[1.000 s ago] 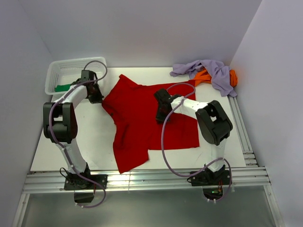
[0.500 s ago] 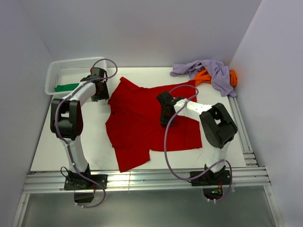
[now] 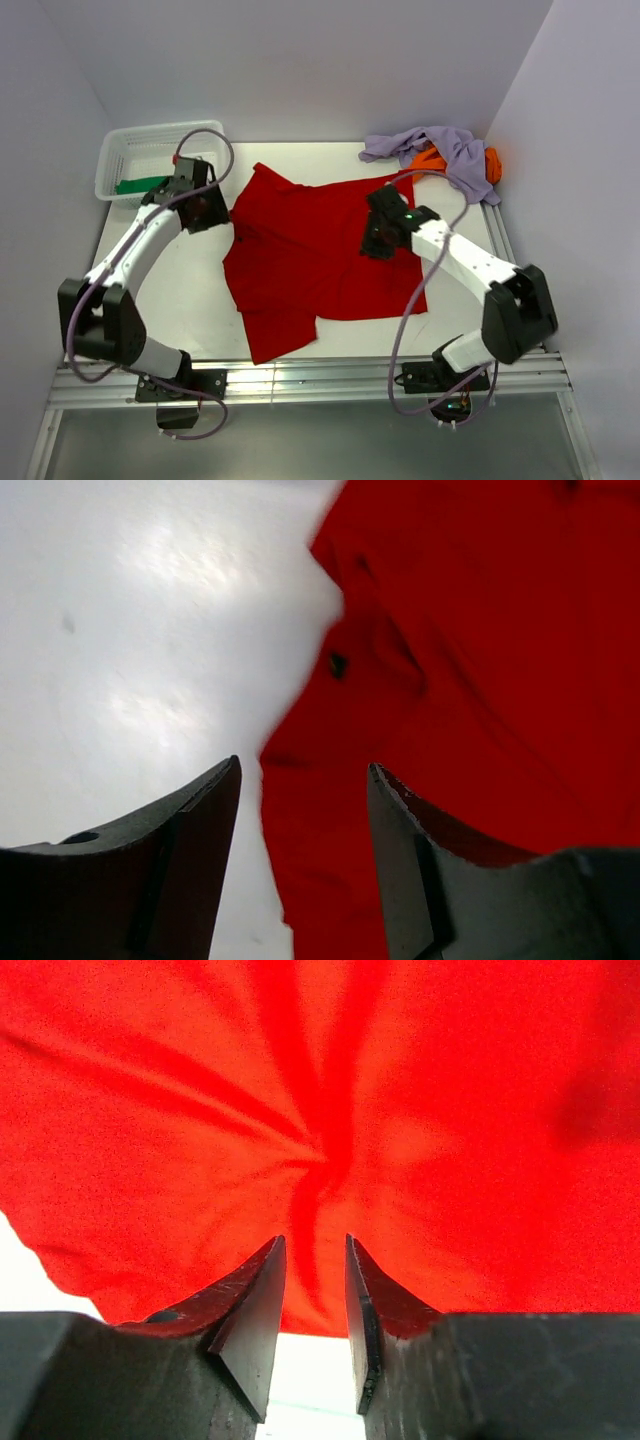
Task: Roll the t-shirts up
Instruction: Flatten the tshirt
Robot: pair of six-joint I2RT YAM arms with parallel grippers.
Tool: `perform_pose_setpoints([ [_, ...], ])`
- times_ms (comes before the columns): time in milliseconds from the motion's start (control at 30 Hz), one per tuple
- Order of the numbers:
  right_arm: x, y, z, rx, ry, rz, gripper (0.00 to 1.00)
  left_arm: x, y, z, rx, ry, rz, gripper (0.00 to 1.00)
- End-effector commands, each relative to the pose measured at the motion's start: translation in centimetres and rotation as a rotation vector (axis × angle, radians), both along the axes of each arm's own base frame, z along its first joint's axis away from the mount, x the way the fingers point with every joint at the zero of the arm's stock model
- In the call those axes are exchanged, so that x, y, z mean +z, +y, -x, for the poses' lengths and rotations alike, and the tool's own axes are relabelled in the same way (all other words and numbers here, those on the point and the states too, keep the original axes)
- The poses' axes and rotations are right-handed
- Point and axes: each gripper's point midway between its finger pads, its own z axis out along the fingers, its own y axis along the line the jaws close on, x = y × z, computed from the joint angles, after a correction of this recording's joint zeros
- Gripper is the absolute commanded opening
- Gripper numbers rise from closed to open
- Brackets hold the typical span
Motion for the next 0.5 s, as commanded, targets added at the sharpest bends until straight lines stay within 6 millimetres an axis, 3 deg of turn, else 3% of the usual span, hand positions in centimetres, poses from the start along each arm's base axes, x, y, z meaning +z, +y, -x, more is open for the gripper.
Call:
perform_pose_setpoints([
  [0,-1.0,-5.9,3.5,-0.067,0.061,0.131,0.36,-0.9,-4.0,5.2,-0.023,0.089,0.150,0.59],
  [67,-1.4,-8.0,4.6,-0.093,0.063,0.183,0.34,-0.8,-6.1,7.4,-0.061,0.101,0.227,0.59],
  [100,-1.8,-8.7,5.8,-0.096,0.076,0.200,0.34,-2.2,-6.4,8.9,-0.043,0.146,0.256,0.59],
  [167,-2.3,-9.1,6.8,-0.100,0.087,0.203,0.35,-2.1,-7.3,10.8,-0.055,0.153,0.322,0.59],
  [200,-2.8,-9.4,7.6,-0.112,0.099,0.203,0.35,-3.2,-7.3,11.9,-0.045,0.182,0.339,0.59],
  [467,-5.6,-9.8,9.4,-0.136,0.144,0.191,0.34,-4.7,-7.7,16.0,-0.065,0.247,0.401,0.59],
])
